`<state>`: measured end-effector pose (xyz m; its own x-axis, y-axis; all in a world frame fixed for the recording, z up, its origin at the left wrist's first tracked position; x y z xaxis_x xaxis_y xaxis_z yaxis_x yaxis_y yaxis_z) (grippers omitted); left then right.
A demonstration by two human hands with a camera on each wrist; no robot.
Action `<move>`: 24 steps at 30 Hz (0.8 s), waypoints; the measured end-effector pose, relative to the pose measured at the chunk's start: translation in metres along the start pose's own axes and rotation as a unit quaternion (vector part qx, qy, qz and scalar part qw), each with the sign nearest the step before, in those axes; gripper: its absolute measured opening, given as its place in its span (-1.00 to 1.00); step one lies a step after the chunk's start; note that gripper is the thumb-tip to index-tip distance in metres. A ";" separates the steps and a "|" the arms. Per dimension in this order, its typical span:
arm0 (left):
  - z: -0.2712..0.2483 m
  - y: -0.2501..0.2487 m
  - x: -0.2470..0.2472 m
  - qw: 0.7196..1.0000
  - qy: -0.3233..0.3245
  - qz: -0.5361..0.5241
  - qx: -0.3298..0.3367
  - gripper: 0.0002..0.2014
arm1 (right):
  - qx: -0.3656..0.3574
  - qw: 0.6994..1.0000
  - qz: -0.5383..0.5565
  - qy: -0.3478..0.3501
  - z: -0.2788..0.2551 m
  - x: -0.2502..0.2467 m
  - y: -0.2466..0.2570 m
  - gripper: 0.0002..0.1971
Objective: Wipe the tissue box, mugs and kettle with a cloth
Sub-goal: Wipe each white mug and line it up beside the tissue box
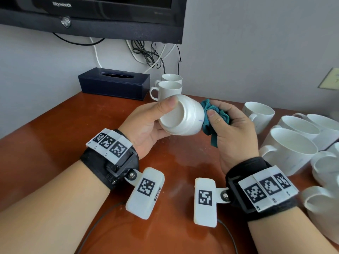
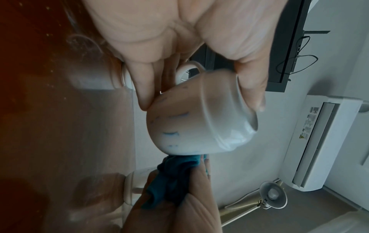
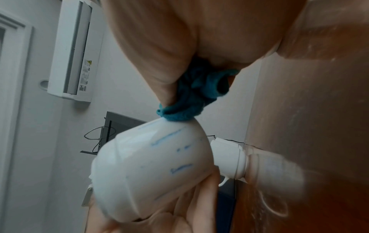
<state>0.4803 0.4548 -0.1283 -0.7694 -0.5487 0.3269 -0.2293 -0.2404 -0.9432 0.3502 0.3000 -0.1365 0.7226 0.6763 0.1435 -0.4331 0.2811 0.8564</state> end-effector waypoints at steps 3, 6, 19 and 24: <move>0.000 -0.002 0.000 1.000 -0.007 -0.011 0.000 -0.43 | -0.002 0.999 0.030 0.019 -0.001 0.002 0.003 -0.82; 0.002 0.000 -0.001 1.000 -0.008 0.017 0.000 -0.42 | 0.001 0.998 0.038 0.048 -0.004 0.007 0.005 -0.79; 0.006 0.002 -0.006 0.995 -0.042 0.091 -0.010 -0.21 | -0.016 0.996 0.028 0.085 -0.008 0.014 0.011 -0.79; 0.001 0.000 0.001 0.997 0.002 0.077 -0.023 -0.51 | -0.006 0.999 0.020 0.048 -0.005 0.009 0.003 -0.83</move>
<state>0.4802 0.4531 -0.1281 -0.8000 -0.5733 0.1770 -0.1344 -0.1163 -0.9841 0.3531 0.3104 -0.1345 0.6495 0.7493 0.1294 -0.4675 0.2593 0.8451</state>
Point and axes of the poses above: each hand's wrist, its own z-axis towards the middle knuckle, its own x-axis out of the palm, y = z × x, the point moved 3 cm from there along z, towards the middle knuckle, and after that the axes turned 4 degrees about -x, right-handed, at the moved point
